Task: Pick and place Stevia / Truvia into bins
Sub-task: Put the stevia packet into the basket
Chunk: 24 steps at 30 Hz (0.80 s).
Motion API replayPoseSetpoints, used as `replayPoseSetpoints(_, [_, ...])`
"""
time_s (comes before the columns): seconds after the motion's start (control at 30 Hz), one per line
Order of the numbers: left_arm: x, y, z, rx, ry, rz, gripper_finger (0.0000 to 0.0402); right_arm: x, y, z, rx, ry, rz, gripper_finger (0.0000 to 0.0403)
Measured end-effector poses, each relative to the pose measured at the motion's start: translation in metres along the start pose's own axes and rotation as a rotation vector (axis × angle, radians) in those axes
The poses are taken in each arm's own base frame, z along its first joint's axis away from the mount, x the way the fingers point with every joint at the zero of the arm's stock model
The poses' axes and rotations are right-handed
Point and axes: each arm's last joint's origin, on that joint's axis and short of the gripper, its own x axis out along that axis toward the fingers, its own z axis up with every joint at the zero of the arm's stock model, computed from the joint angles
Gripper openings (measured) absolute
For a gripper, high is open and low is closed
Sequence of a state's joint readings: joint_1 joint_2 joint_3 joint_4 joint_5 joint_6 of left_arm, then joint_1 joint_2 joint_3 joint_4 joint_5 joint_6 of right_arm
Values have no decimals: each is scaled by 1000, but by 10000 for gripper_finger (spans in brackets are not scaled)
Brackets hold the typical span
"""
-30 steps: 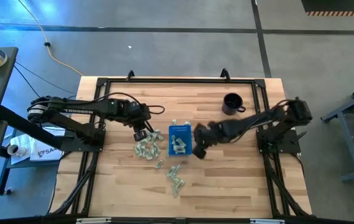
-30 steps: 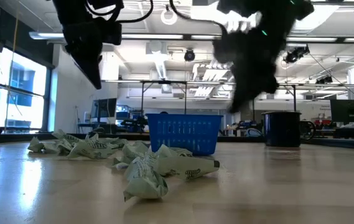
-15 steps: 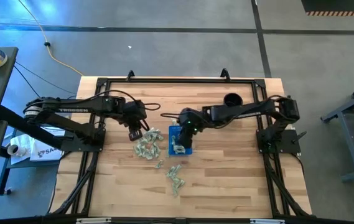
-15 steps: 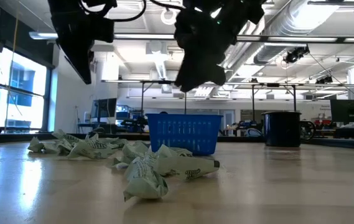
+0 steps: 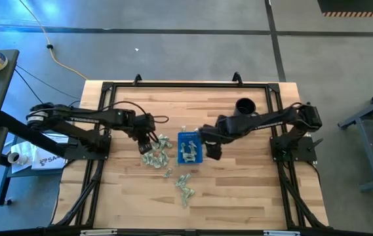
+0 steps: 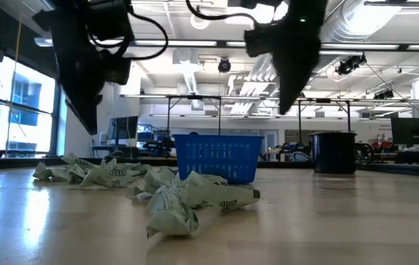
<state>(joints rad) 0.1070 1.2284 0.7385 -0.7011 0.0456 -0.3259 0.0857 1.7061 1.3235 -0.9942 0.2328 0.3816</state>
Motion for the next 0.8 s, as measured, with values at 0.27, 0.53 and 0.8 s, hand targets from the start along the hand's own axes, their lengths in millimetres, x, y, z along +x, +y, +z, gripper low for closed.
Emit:
replayPoseSetpoints(0.27, [8, -4, 1, 461, -94, 107, 129, 18, 24, -47, -74, 119, 39, 296])
replayPoseSetpoints(0.53, [27, 2, 7, 634, -106, 36, 129, 32, 31, -90, 89, 104, 66, 296])
replayPoseSetpoints(0.8, [44, 20, 13, 619, -4, 126, 133, 38, 37, -100, 129, 84, 81, 296])
